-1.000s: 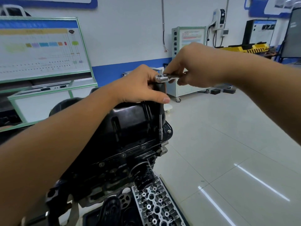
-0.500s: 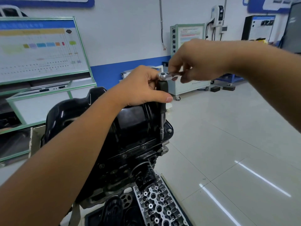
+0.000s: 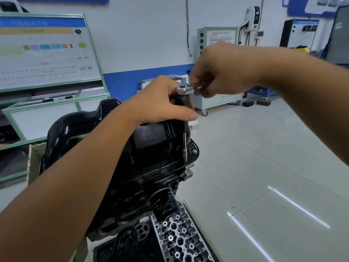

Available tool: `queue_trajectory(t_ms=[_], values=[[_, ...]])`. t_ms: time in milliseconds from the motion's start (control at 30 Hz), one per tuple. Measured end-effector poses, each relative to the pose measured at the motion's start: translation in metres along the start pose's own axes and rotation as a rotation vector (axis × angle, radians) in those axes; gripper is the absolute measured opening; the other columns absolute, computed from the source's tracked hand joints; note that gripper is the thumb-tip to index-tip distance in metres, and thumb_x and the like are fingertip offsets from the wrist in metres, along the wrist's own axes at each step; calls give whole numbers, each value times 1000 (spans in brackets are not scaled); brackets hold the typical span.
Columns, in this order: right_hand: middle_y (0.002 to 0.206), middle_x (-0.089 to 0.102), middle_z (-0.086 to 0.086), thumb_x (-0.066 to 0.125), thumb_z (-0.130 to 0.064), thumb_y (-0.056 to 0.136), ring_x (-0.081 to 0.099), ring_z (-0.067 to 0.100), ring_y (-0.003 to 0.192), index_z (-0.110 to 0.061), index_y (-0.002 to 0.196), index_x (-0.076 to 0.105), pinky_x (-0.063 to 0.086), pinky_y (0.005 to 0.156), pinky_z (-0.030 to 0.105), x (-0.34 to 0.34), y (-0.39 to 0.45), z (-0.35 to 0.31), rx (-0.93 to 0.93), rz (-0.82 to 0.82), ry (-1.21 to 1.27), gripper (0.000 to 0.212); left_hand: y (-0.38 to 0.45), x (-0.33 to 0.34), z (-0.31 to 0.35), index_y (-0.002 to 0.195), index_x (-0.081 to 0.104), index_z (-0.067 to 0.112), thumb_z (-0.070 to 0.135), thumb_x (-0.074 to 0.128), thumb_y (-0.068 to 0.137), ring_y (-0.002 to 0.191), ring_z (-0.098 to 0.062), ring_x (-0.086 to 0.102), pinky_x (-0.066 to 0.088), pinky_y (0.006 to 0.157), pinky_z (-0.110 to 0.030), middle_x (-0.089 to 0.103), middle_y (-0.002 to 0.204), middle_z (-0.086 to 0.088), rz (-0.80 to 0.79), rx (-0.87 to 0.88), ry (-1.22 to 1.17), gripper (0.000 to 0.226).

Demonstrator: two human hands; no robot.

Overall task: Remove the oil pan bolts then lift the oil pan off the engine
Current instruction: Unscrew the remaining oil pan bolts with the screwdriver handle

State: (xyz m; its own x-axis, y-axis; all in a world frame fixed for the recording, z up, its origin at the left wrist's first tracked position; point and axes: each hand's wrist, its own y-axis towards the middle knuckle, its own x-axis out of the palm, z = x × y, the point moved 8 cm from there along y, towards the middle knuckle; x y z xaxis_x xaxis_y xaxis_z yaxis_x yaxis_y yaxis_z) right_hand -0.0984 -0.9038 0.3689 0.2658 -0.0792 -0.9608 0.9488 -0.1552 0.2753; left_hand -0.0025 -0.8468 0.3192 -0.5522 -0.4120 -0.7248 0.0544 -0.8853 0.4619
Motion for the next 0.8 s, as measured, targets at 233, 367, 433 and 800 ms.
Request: queue_trajectory(t_ms=[233, 367, 433, 800], values=[[54, 65, -1, 76, -39, 74, 58, 8, 50, -15, 65, 72, 49, 55, 39, 4, -9, -14, 52, -75, 19, 26, 1, 5, 3, 72, 77, 44, 27, 93, 70, 67, 5, 60, 46, 68, -13, 70, 69, 20, 14, 42, -88, 23], [70, 74, -2, 82, -23, 77, 68, 9, 62, -19, 76, 76, 57, 59, 40, 6, -4, -6, 126, -165, 106, 7, 0, 3, -1, 80, 79, 19, 16, 91, 74, 59, 0, 54, 44, 63, -15, 65, 62, 15, 8, 8, -47, 14], [83, 74, 1, 74, -10, 84, 68, 22, 81, -23, 85, 76, 60, 76, 46, 3, 4, -2, 123, -28, -38, 13, -2, 1, -2, 81, 79, 10, 19, 91, 72, 58, -8, 54, 44, 61, -21, 66, 62, 6, 4, -16, -32, 18], [73, 76, -4, 85, -32, 74, 69, 8, 65, -19, 81, 75, 50, 67, 34, 9, 2, -7, 91, -200, 122, 17, -1, 3, 0, 82, 80, 19, 32, 88, 68, 67, -9, 60, 50, 65, -33, 71, 72, -5, 42, -9, -22, 22]])
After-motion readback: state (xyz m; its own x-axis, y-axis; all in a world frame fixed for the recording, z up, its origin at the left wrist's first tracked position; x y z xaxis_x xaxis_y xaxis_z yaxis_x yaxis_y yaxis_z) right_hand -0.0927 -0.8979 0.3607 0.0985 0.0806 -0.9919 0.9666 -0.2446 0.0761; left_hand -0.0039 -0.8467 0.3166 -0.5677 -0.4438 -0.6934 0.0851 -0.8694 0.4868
